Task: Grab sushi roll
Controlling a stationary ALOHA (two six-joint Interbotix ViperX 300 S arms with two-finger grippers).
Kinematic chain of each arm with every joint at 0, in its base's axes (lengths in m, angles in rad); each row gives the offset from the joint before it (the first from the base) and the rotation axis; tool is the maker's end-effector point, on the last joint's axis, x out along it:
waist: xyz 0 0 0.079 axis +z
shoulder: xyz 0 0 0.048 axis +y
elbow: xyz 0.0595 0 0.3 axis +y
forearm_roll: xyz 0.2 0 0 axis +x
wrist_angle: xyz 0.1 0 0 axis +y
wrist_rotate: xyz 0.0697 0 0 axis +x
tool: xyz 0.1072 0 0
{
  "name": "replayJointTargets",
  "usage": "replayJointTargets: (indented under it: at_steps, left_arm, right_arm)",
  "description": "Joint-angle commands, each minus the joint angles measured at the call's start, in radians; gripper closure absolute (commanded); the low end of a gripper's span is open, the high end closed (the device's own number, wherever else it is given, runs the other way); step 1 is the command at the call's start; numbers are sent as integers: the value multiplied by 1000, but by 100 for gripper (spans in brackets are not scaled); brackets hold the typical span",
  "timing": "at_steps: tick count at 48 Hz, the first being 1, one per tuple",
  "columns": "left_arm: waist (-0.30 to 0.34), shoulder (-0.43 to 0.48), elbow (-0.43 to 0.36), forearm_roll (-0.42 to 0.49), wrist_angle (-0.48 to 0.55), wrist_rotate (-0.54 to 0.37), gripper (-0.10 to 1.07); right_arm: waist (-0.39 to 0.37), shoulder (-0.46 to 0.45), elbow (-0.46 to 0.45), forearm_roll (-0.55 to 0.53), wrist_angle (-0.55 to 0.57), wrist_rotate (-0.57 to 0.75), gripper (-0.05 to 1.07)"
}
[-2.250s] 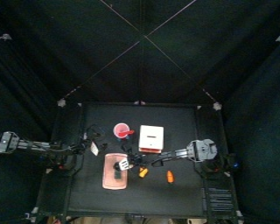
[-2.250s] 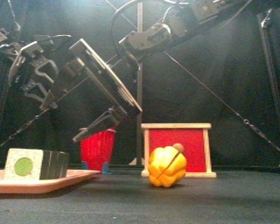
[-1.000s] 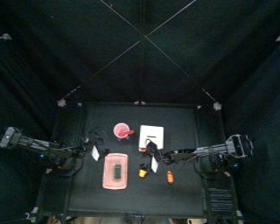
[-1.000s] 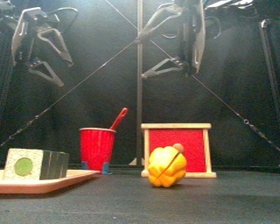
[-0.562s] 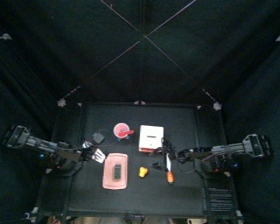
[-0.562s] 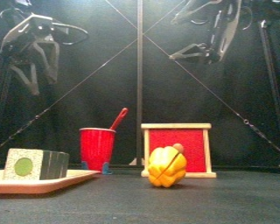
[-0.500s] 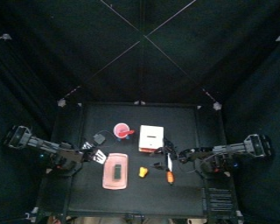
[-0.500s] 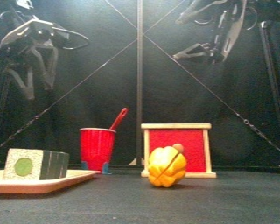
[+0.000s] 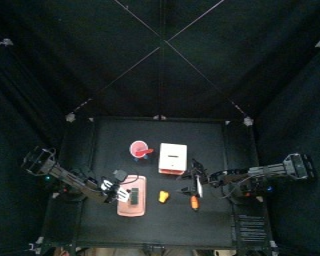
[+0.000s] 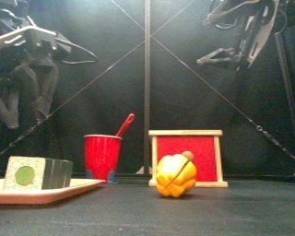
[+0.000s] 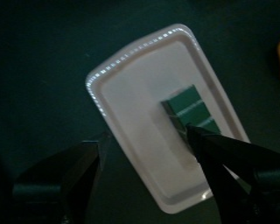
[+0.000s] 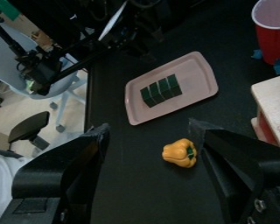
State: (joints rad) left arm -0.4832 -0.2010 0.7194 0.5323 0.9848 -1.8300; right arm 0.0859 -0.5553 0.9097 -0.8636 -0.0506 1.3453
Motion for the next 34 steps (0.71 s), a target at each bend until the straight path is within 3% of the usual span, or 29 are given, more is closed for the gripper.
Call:
replayJointTargets:
  at_steps: [1, 10, 18, 34]
  left_arm:
    - [-8, 38, -32, 5, -64, -44, -3]
    - [-6, 127, -46, 21, -176, -87, -4]
    - [37, 193, -75, 21, -233, -83, -4]
    - [87, 241, -94, 20, -258, -80, -4]
  right_arm:
    - [3, -15, -5, 3, -6, -2, 2]
    - [14, -18, -2, 9, -8, -2, 2]
    - [15, -26, 5, 5, -8, -3, 2]
    - [15, -34, 9, 5, -8, -3, 2]
